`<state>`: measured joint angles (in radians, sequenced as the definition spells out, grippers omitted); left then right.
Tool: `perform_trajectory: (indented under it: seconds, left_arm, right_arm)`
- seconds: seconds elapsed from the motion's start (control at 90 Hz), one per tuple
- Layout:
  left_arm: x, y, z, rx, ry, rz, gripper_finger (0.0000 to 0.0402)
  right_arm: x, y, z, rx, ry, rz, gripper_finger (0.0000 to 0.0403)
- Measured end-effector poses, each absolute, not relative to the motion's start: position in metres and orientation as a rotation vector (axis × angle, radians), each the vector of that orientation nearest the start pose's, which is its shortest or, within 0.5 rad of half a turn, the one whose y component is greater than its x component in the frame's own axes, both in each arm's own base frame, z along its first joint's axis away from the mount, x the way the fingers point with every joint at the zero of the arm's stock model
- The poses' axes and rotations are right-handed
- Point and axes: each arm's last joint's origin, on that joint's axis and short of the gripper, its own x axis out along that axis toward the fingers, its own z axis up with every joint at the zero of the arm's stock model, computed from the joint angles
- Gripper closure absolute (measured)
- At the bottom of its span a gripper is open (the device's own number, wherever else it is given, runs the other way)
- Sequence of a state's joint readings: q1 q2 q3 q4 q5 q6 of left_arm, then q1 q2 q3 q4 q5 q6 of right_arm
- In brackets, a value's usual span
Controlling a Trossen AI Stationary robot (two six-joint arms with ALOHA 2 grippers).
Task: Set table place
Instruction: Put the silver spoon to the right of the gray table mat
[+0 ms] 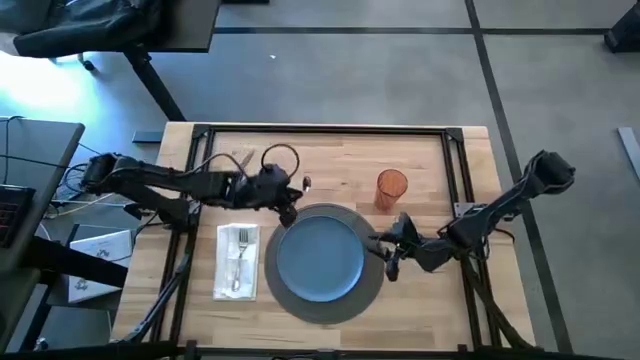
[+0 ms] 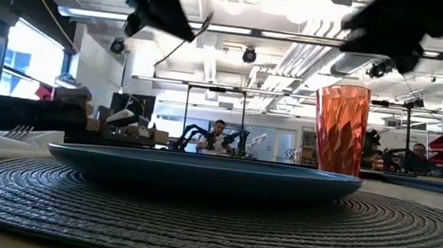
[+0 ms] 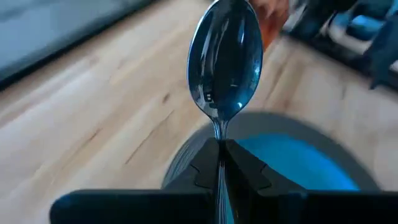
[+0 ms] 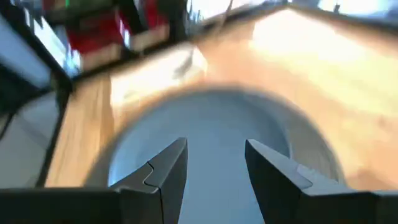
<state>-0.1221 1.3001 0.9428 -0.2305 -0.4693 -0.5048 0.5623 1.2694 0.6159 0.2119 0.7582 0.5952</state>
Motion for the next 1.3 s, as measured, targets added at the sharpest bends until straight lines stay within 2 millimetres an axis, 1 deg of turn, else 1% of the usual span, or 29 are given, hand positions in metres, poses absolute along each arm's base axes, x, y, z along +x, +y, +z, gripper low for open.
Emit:
perform_trajectory:
  seconds: [0.111, 0.233, 0.422, 0.544, 0.744, 0.822, 1.033, 1.189, 1.3]
  left_arm:
    - [0.289, -0.035, 0.274, -0.262, 0.392, 0.466, 0.0401]
    - [0.303, -0.043, 0.264, -0.238, 0.36, 0.458, 0.0401]
    - [0.323, -0.049, 0.242, -0.195, 0.356, 0.464, 0.0402]
    - [0.333, -0.051, 0.233, -0.186, 0.328, 0.458, 0.0402]
    - [0.344, -0.051, 0.224, -0.189, 0.29, 0.445, 0.0401]
    - [0.348, -0.049, 0.218, -0.19, 0.3, 0.443, 0.0401]
    - [0.357, -0.047, 0.21, -0.22, 0.262, 0.403, 0.0401]
    - [0.362, -0.048, 0.212, -0.219, 0.252, 0.37, 0.0401]
    - [0.364, -0.05, 0.216, -0.201, 0.246, 0.356, 0.0401]
  right_arm:
    - [0.238, 0.113, 0.221, 0.307, 0.178, -0.313, 0.0254]
    - [0.253, 0.104, 0.22, 0.272, 0.11, -0.348, 0.024]
    - [0.269, 0.089, 0.218, 0.282, 0.013, -0.434, 0.0195]
    - [0.274, 0.08, 0.216, 0.307, 0.0, -0.456, 0.0184]
    - [0.278, 0.071, 0.215, 0.335, 0.0, -0.437, 0.0195]
    - [0.279, 0.069, 0.215, 0.33, 0.002, -0.432, 0.0202]
    - [0.281, 0.059, 0.215, 0.305, 0.007, -0.462, 0.0215]
    - [0.282, 0.054, 0.214, 0.279, 0.017, -0.481, 0.0226]
    - [0.283, 0.051, 0.213, 0.271, 0.021, -0.49, 0.0247]
